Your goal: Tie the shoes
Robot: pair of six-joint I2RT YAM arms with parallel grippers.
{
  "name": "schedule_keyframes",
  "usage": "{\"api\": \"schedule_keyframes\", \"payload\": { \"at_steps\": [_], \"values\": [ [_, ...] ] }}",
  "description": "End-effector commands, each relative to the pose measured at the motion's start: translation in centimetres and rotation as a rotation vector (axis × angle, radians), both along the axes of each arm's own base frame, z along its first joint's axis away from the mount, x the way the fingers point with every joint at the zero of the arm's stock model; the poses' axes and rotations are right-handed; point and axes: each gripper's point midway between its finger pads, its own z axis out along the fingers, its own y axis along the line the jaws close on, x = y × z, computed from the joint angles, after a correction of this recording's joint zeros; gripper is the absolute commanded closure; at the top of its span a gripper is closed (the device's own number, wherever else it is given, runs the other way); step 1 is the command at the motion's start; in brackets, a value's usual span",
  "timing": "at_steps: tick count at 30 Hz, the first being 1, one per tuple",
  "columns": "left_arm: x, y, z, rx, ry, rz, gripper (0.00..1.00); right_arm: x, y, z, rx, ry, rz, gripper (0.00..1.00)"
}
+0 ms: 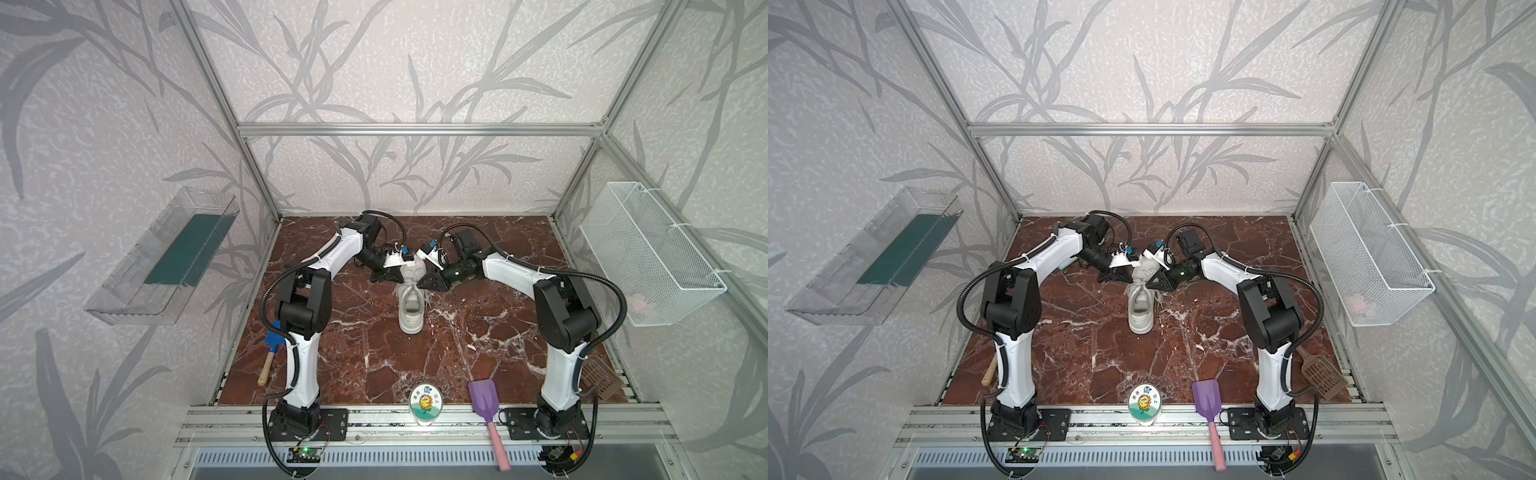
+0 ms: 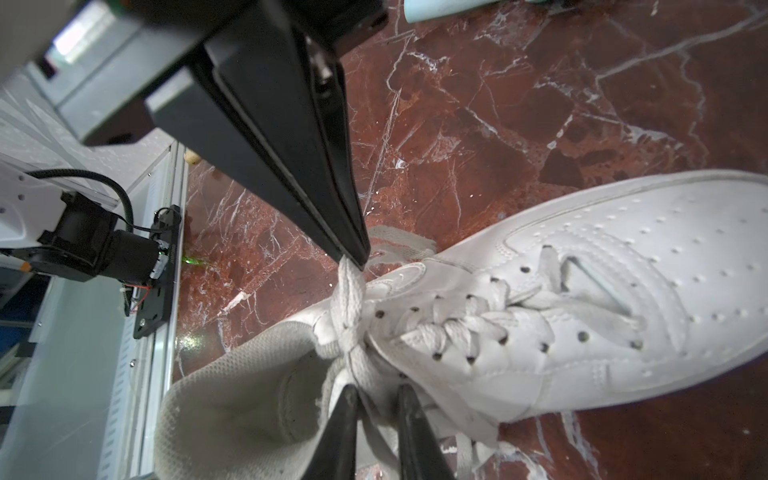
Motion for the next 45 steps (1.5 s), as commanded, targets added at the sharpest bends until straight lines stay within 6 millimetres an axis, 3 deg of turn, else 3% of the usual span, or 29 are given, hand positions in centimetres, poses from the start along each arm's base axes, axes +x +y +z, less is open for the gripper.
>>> {"api": "schedule_keyframes", "payload": {
  "at_steps": [1,3,16,45],
  "values": [
    [-0.6,-0.1,-0.4,-0.006,0.031,-0.008,1.0,0.2,0.4,0.5,0.009,0.001,0.005,0.94],
    [-0.4,0.0,-0.4,0.001,0.03,-0.001,1.0,0.2,0.2,0.8,0.003,-0.007,0.002,1.0],
    [0.4,0.6,-0.4,0.007,0.031,0.037,1.0,-1.0,-0.5,2.3,-0.001,-0.022,0.01,1.0],
    [1.3,2.2,-2.1,0.077,0.045,0.102,1.0,-1.6,-2.9,0.1,-0.047,0.033,-0.033,1.0]
  ]
}}
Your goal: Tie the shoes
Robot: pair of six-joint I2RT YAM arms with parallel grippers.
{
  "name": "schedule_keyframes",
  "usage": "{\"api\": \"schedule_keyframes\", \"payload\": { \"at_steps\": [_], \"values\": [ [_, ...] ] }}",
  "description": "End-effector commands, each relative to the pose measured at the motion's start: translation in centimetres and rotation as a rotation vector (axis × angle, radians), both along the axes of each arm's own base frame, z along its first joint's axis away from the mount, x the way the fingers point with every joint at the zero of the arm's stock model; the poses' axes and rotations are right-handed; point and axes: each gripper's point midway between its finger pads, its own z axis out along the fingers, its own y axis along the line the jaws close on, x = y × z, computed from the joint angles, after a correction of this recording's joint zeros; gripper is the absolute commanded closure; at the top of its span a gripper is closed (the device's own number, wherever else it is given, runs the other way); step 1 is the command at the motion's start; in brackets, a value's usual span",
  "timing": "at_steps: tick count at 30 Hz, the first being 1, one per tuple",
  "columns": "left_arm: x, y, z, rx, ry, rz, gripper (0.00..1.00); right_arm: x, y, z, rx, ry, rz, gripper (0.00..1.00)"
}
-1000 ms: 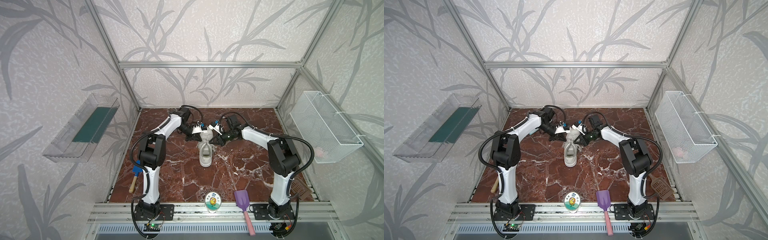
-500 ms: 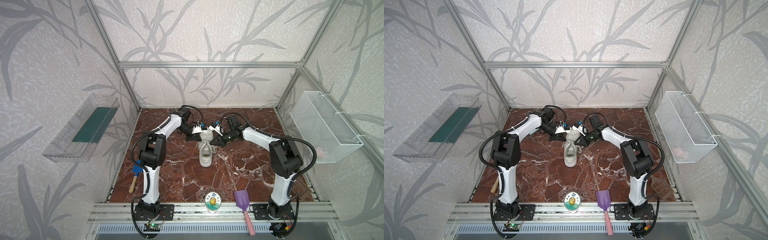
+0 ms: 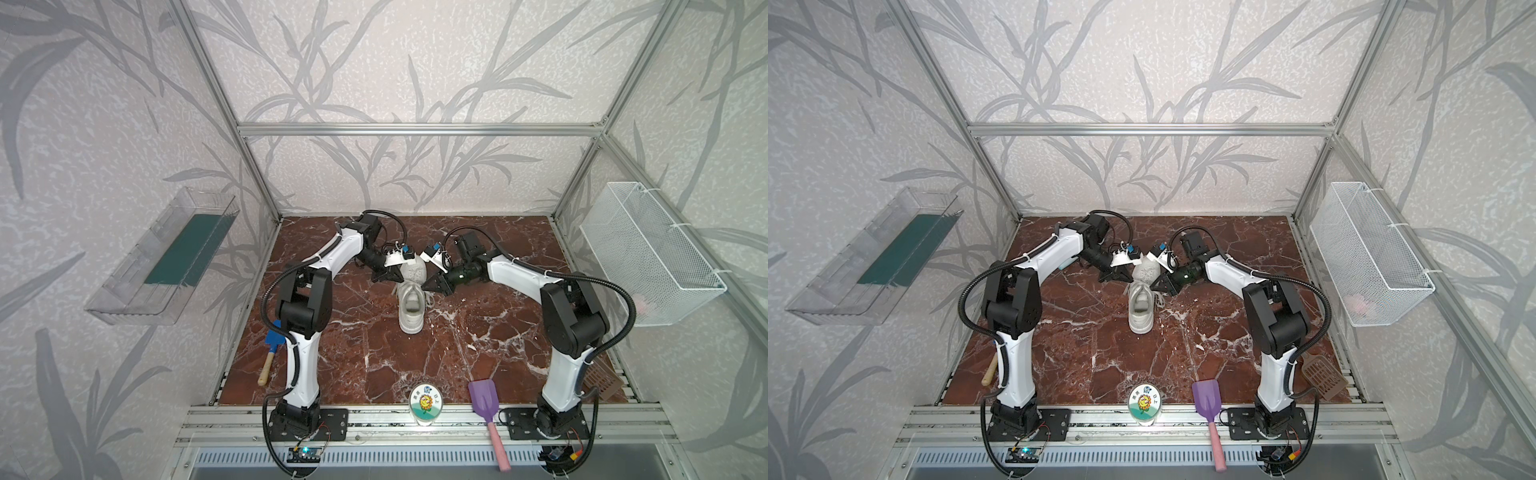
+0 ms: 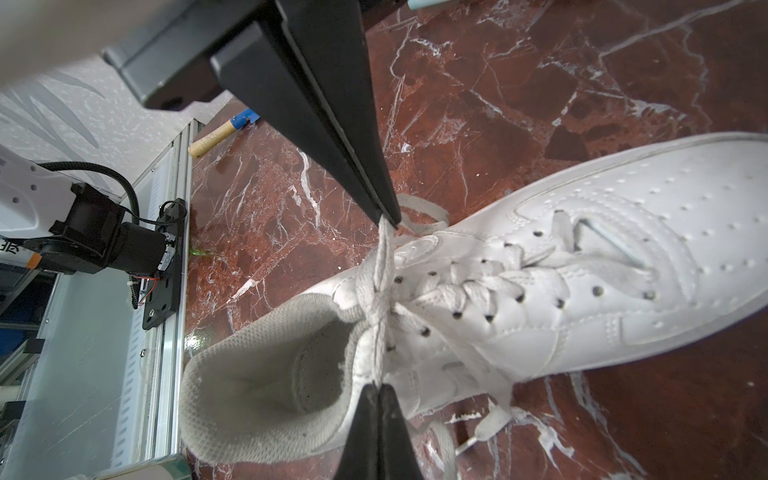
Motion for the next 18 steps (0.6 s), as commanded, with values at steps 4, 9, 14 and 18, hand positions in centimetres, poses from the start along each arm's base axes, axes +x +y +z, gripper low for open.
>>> {"api": "schedule_keyframes", "payload": {
  "at_steps": [4,9,14,18],
  "values": [
    [-0.5,1.0,-0.4,0.01,0.014,-0.011,1.0,-0.6,-0.9,0.5,-0.007,0.03,-0.007,0.96],
    [-1.5,0.3,0.7,-0.041,0.017,-0.032,0.55,0.1,-0.7,2.1,0.011,0.012,-0.044,0.21],
    [-0.8,0.6,1.9,-0.084,-0.044,0.052,0.35,0.2,-2.1,2.9,-0.014,-0.01,-0.086,0.01],
    [1.3,1.5,3.9,-0.161,-0.116,0.217,0.01,0.1,-3.8,3.7,-0.028,-0.044,-0.148,0.01]
  ]
}}
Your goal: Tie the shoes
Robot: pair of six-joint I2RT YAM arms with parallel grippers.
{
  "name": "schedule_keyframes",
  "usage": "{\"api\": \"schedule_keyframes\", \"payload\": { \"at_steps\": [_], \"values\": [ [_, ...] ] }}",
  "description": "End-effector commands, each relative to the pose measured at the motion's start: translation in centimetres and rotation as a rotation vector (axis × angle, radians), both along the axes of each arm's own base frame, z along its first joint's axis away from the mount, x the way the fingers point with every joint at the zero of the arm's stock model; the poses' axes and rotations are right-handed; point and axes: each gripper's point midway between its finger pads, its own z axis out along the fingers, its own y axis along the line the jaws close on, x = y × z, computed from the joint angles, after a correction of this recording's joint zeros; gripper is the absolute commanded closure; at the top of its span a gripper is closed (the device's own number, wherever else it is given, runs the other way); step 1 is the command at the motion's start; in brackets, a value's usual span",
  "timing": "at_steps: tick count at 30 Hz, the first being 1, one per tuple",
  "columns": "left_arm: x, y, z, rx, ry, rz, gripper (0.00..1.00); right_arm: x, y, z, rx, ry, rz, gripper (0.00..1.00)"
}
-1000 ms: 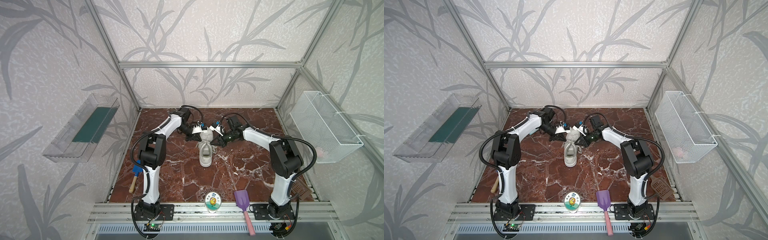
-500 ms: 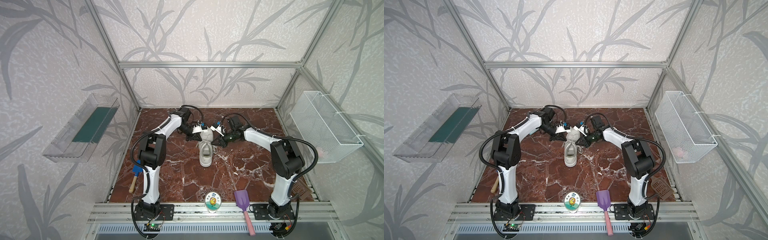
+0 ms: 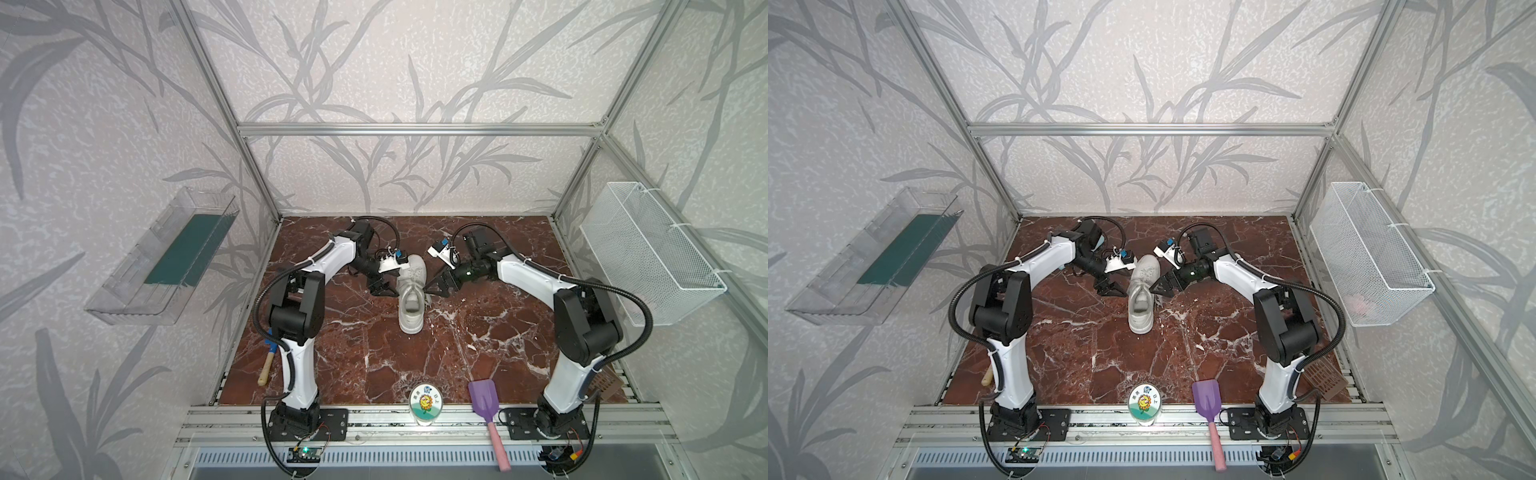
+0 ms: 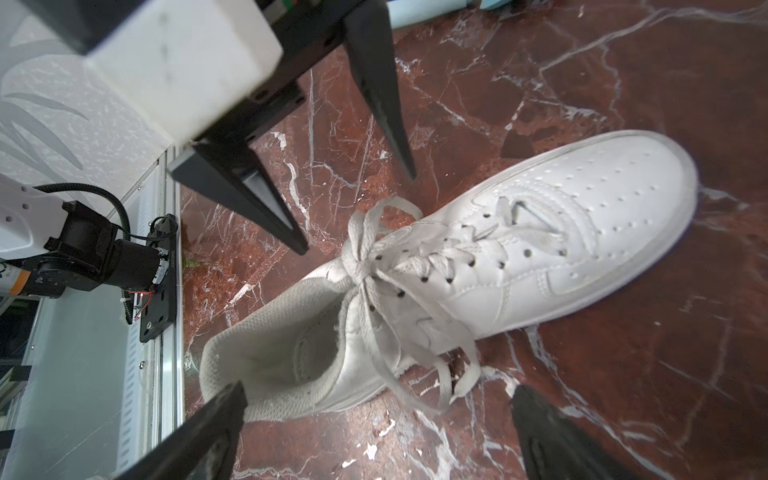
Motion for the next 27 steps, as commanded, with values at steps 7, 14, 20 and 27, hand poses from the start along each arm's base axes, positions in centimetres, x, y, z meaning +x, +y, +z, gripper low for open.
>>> {"api": "schedule_keyframes", "payload": {
  "at_steps": [7,14,20,27],
  "values": [
    [7.8,5.5,10.9,-0.402,-0.289,0.654,0.01,-0.2,-5.1,3.4,-0.051,-0.133,-0.222,0.01],
    [6.5,10.3,11.2,-0.418,-0.232,0.946,0.01,0.4,-10.9,4.7,-0.103,-0.322,-0.468,0.01],
    [3.3,12.1,10.2,-0.453,-0.278,1.066,0.01,1.1,-17.8,4.7,-0.208,-0.496,-0.824,0.01],
    [1.1,16.1,8.0,-0.418,-0.414,1.264,0.01,0.9,-22.4,2.7,-0.235,-0.53,-1.007,0.01]
  ]
}}
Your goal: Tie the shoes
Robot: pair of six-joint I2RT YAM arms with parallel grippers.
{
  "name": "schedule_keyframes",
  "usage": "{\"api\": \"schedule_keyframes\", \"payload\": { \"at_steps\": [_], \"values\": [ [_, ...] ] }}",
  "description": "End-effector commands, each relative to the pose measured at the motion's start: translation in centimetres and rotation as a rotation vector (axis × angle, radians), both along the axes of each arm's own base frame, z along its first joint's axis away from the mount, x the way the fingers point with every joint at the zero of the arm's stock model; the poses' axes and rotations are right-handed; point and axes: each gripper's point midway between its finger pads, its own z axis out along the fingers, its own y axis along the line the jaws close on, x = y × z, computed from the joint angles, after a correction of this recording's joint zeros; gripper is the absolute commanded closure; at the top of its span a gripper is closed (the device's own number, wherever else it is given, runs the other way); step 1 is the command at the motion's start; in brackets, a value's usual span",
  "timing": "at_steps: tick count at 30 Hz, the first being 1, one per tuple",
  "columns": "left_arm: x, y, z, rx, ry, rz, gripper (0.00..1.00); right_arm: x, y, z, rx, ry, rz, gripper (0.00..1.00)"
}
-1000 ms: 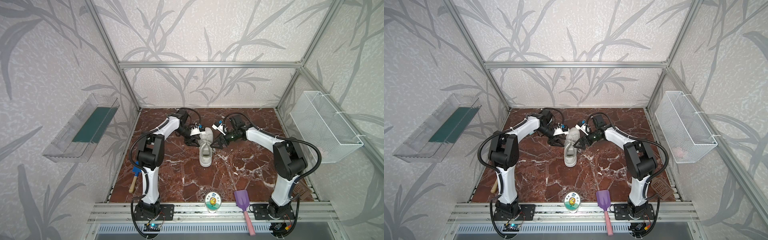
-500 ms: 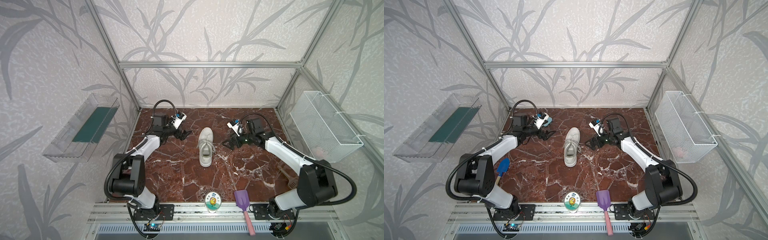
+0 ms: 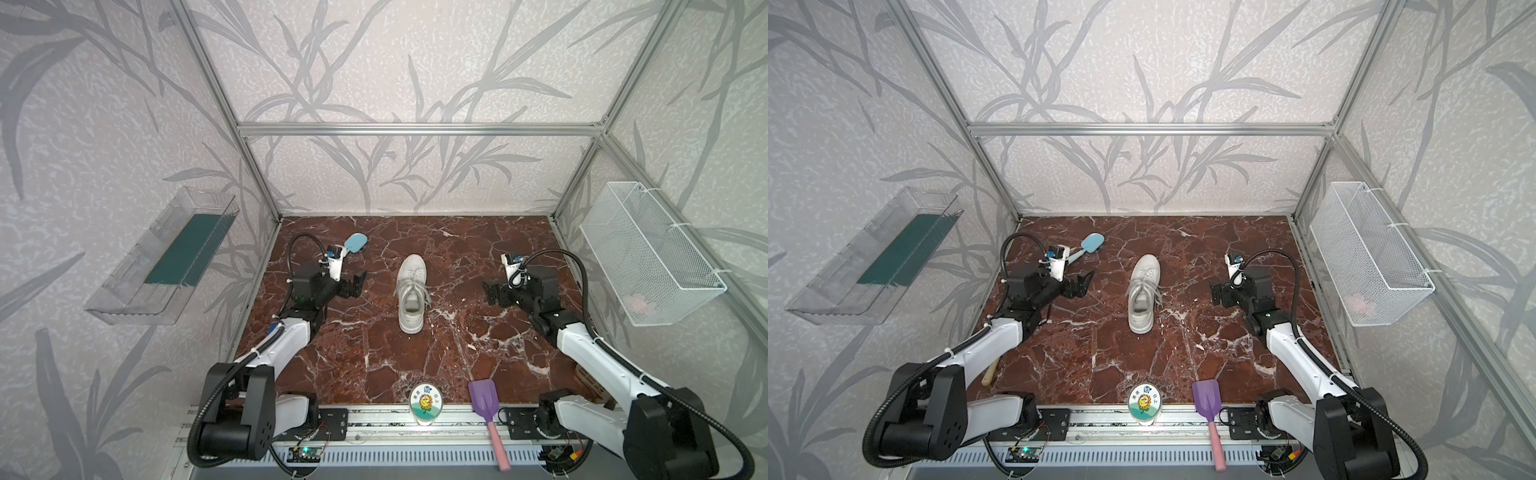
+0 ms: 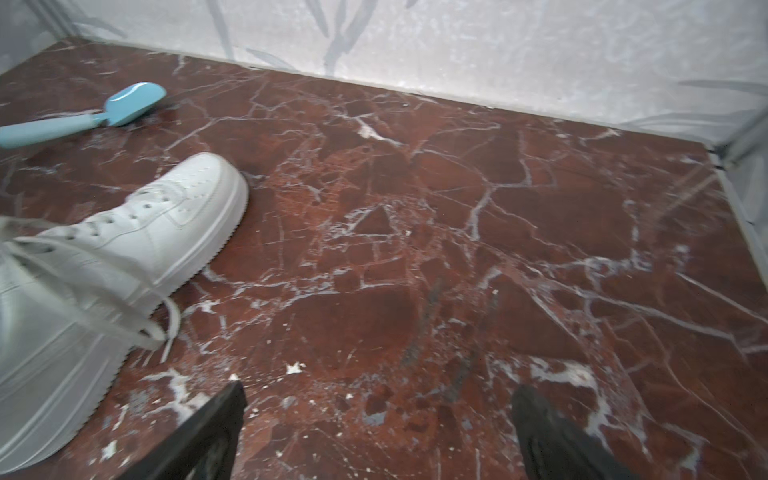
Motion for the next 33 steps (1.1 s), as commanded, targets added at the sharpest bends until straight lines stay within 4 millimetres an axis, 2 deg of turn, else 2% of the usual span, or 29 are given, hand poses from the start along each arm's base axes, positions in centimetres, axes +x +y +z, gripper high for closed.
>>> {"api": "schedule_keyframes", "payload": {
  "at_steps": [1,6,11,15,18,21,25,28,29,31,33],
  "values": [
    [0.3,2.4,2.2,0.021,-0.102,0.147,0.01,1.2,-2.5,1.5,-0.006,-0.118,-0.123,0.01],
    [-1.1,4.4,0.2,0.132,-0.057,0.228,0.01,1.8,-5.1,-0.9,-0.051,-0.113,-0.234,0.01],
    [-2.8,8.0,-1.5,0.163,-0.062,0.43,0.01,2.8,-5.3,-3.3,-0.052,-0.131,-0.249,0.01],
    [-4.0,9.4,-1.2,0.148,-0.189,0.516,0.01,3.8,-5.3,-3.4,-0.093,-0.155,-0.234,0.01],
    [-3.1,10.6,-1.9,0.153,-0.18,0.59,0.01,4.5,-5.4,-4.3,-0.074,-0.141,-0.238,0.01],
    [-1.5,10.2,-2.9,0.166,-0.172,0.564,0.01,4.9,-4.9,-5.1,-0.064,-0.163,-0.214,0.01],
    [-0.4,10.6,-3.9,0.123,-0.165,0.59,0.01,4.7,-4.7,-5.6,-0.059,-0.189,-0.195,0.01],
    [0.4,10.0,-5.8,0.136,-0.155,0.55,0.01,4.9,-4.3,-5.7,-0.064,-0.171,-0.174,0.01],
    [0.5,10.0,-5.4,0.138,-0.194,0.552,0.01,4.8,-4.3,-5.8,-0.066,-0.165,-0.17,0.01],
    [0.1,10.2,-5.7,0.134,-0.151,0.562,0.01,4.8,-4.3,-5.8,-0.065,-0.166,-0.17,0.01],
    [0.8,10.5,-5.9,0.142,-0.118,0.582,0.01,4.8,-4.3,-5.7,-0.065,-0.167,-0.17,0.01]
  ]
}}
